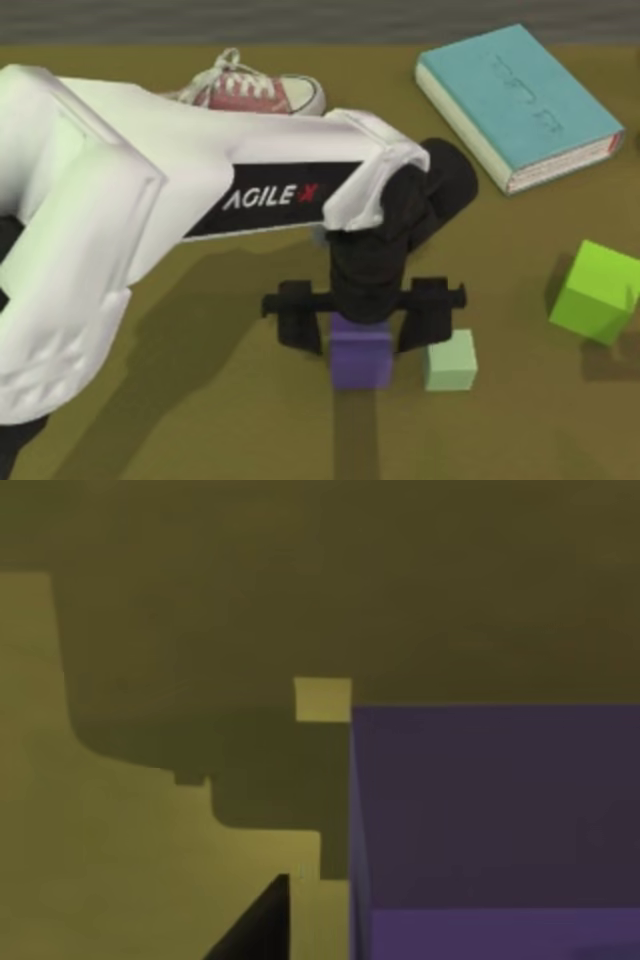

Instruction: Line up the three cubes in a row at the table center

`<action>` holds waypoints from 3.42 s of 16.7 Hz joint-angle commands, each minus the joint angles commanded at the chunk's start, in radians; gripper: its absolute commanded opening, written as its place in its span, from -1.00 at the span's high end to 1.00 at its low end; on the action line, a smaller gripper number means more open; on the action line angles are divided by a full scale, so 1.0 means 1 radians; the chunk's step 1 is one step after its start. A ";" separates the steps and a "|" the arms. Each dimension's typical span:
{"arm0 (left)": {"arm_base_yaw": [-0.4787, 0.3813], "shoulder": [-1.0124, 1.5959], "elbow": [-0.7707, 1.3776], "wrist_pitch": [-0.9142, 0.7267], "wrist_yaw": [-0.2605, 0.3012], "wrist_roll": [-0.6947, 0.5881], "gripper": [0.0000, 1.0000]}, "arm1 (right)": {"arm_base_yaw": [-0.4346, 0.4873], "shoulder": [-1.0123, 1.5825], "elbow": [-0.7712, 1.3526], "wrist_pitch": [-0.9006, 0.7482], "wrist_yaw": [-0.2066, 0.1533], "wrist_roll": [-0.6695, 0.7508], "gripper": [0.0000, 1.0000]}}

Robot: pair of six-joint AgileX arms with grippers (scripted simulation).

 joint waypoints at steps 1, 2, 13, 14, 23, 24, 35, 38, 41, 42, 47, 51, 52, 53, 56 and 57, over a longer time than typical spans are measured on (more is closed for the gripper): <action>0.000 0.000 0.000 0.000 0.000 0.000 -1.00 | 0.000 0.000 0.000 0.000 0.000 0.000 -1.00; 0.000 0.000 0.000 0.000 0.000 0.000 -1.00 | 0.000 0.000 0.000 0.000 0.000 0.000 -1.00; 0.005 -0.032 0.080 -0.112 -0.001 -0.002 -1.00 | 0.000 0.000 0.000 0.000 0.000 0.000 -1.00; 0.008 -0.042 0.105 -0.152 -0.001 -0.003 -1.00 | 0.000 0.000 0.000 0.000 0.000 0.000 -1.00; 0.017 -0.082 0.154 -0.232 -0.001 -0.003 -1.00 | 0.002 0.009 0.008 -0.007 -0.001 -0.005 -1.00; 0.027 -0.102 0.134 -0.220 -0.002 0.000 -1.00 | 0.005 0.027 0.026 -0.020 -0.002 -0.016 -1.00; 0.405 -0.968 -0.585 0.224 -0.017 0.185 -1.00 | 0.072 0.773 0.594 -0.454 0.002 -0.377 -1.00; 0.534 -1.305 -0.864 0.393 -0.018 0.309 -1.00 | 0.097 1.087 0.793 -0.620 0.004 -0.511 -1.00; 0.648 -1.609 -1.118 0.556 -0.015 0.451 -1.00 | 0.121 1.367 0.976 -0.771 0.006 -0.633 -1.00; 0.680 -1.698 -1.193 0.607 -0.013 0.498 -1.00 | 0.128 1.449 1.035 -0.818 0.006 -0.672 -1.00; 0.806 -2.038 -1.474 0.826 0.001 0.718 -1.00 | 0.157 1.754 1.278 -0.995 0.004 -0.823 -1.00; 0.854 -2.191 -1.581 0.929 0.010 0.824 -1.00 | 0.169 1.883 1.387 -1.064 0.001 -0.887 -1.00; 0.858 -2.205 -1.590 0.939 0.011 0.834 -1.00 | 0.170 1.895 1.397 -1.071 0.001 -0.893 -1.00; 0.859 -2.210 -1.592 0.942 0.011 0.838 -1.00 | 0.171 1.898 1.400 -1.072 0.001 -0.894 -1.00; 0.859 -2.210 -1.592 0.942 0.011 0.838 -1.00 | 0.171 1.898 1.400 -1.072 0.001 -0.894 -1.00; 0.859 -2.210 -1.592 0.942 0.011 0.838 -1.00 | 0.166 1.902 1.402 -1.073 0.001 -0.896 -1.00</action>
